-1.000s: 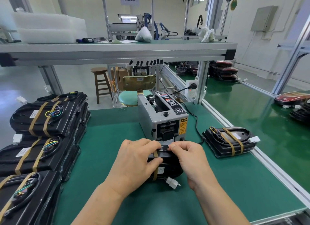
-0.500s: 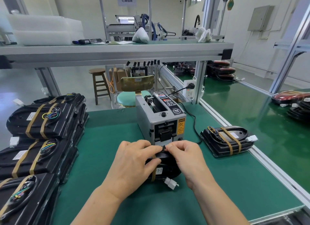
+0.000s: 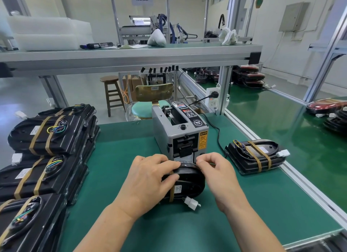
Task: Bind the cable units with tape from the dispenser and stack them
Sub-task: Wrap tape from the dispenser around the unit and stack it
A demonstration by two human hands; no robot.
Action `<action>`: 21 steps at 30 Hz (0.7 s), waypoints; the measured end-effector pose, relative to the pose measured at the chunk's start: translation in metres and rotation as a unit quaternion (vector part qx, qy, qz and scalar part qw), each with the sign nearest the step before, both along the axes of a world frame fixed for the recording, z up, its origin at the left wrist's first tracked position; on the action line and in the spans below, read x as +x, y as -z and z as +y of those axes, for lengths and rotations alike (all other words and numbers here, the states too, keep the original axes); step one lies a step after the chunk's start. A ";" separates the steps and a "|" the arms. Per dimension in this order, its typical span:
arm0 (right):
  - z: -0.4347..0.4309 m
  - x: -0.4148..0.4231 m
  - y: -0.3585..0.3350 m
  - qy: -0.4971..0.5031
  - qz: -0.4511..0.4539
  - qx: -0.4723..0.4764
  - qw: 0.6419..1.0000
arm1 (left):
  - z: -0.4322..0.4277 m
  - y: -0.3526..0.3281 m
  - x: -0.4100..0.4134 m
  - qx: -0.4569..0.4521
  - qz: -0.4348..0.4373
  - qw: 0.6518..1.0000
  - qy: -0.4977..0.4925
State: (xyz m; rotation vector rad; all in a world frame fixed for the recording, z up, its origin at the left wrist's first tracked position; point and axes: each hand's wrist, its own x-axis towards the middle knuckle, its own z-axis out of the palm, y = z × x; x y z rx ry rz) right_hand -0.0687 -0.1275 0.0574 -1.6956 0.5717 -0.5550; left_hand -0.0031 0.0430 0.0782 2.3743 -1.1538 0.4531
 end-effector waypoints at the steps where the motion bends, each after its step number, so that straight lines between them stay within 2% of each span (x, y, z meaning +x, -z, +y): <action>1: -0.002 -0.001 0.002 -0.013 -0.008 0.020 1.000 | -0.001 0.001 0.001 0.003 -0.004 1.000 0.000; 10: -0.010 -0.015 0.024 -0.159 -0.033 0.130 0.978 | -0.002 0.005 0.002 0.014 -0.038 0.999 -0.008; 13: -0.011 -0.016 0.031 -0.207 -0.037 0.131 0.969 | -0.003 0.006 0.002 0.031 -0.050 0.998 -0.003; 21: -0.014 -0.012 0.042 -0.213 -0.045 0.143 0.966 | -0.005 0.001 0.005 0.098 -0.050 0.994 -0.008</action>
